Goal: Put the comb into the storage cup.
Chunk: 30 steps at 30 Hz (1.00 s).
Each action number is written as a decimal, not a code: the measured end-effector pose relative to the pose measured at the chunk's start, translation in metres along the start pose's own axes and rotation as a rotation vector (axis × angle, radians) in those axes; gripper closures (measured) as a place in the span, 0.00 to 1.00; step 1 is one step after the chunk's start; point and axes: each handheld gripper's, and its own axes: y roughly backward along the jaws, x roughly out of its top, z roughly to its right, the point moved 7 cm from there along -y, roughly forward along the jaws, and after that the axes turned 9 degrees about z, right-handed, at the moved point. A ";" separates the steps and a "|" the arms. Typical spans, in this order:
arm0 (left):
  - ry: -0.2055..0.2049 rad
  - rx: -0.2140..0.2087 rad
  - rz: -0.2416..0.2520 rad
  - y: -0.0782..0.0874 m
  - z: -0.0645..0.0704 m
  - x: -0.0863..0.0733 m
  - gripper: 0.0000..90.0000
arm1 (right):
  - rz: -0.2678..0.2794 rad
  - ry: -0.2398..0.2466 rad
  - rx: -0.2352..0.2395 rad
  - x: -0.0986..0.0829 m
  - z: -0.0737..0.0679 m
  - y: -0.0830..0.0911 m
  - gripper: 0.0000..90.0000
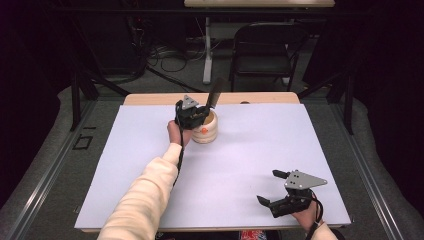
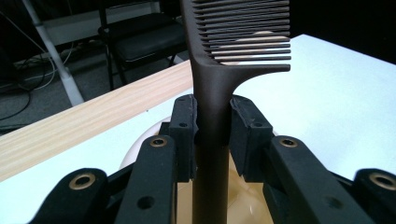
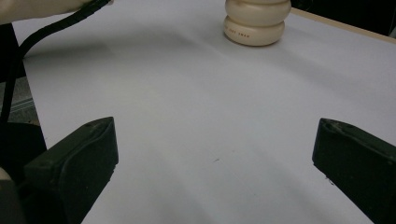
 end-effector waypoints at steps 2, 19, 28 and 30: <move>0.003 0.000 -0.006 0.000 0.001 -0.001 0.80 | 0.003 0.000 0.001 0.000 0.000 0.000 0.00; -0.029 -0.065 -0.013 0.028 0.009 0.012 0.37 | -0.003 -0.004 -0.005 0.000 0.001 0.000 0.00; -0.080 -0.075 -0.045 0.044 0.015 0.016 0.17 | -0.007 -0.004 -0.007 -0.001 0.001 0.000 0.00; -0.085 -0.070 -0.046 0.047 0.016 0.015 0.16 | -0.004 -0.004 -0.006 -0.001 0.001 0.000 0.00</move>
